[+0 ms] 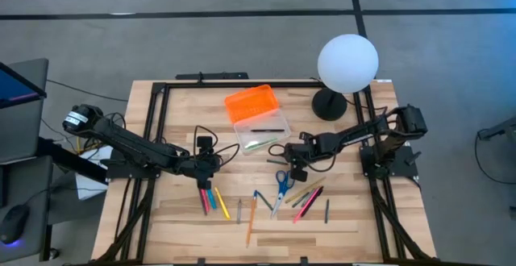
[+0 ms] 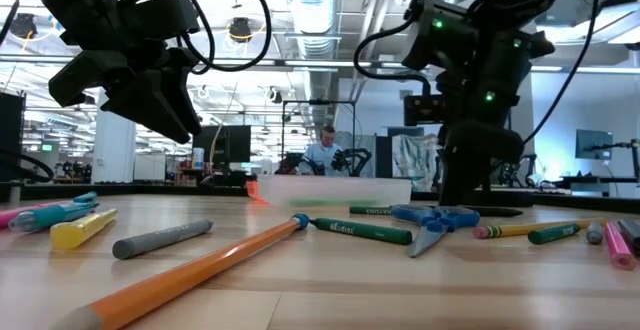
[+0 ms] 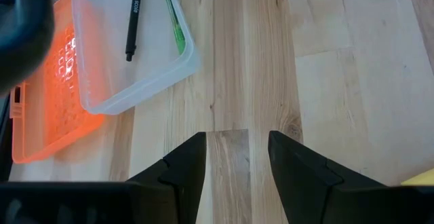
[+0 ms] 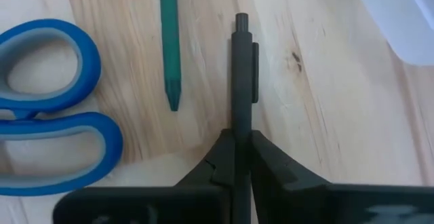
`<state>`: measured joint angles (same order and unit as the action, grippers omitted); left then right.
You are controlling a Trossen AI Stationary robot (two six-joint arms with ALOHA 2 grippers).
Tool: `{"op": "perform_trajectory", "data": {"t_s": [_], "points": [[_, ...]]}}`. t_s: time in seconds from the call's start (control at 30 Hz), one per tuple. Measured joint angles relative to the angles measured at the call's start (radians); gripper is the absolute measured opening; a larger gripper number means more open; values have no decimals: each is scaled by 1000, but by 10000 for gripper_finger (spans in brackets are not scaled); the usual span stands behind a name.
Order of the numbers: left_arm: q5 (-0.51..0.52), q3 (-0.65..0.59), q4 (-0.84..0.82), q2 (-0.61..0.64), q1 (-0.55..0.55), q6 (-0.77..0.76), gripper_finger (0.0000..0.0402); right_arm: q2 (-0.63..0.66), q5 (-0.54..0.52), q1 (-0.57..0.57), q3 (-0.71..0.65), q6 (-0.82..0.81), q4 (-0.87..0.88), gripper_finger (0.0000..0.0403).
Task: Pick & place school supplies into a supply box
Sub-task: Put the right black pen into the supply box
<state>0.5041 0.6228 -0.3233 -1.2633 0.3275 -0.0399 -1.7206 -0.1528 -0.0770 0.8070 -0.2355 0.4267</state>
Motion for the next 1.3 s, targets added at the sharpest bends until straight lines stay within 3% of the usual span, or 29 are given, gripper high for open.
{"op": "perform_trajectory", "data": {"t_s": [0.6,1.3], "points": [[0,0,0,0,0,-5,155,9,-67,-82,11,31,62,4],[0,0,0,0,0,-4,155,1,-256,-222,84,62,131,1]]}}
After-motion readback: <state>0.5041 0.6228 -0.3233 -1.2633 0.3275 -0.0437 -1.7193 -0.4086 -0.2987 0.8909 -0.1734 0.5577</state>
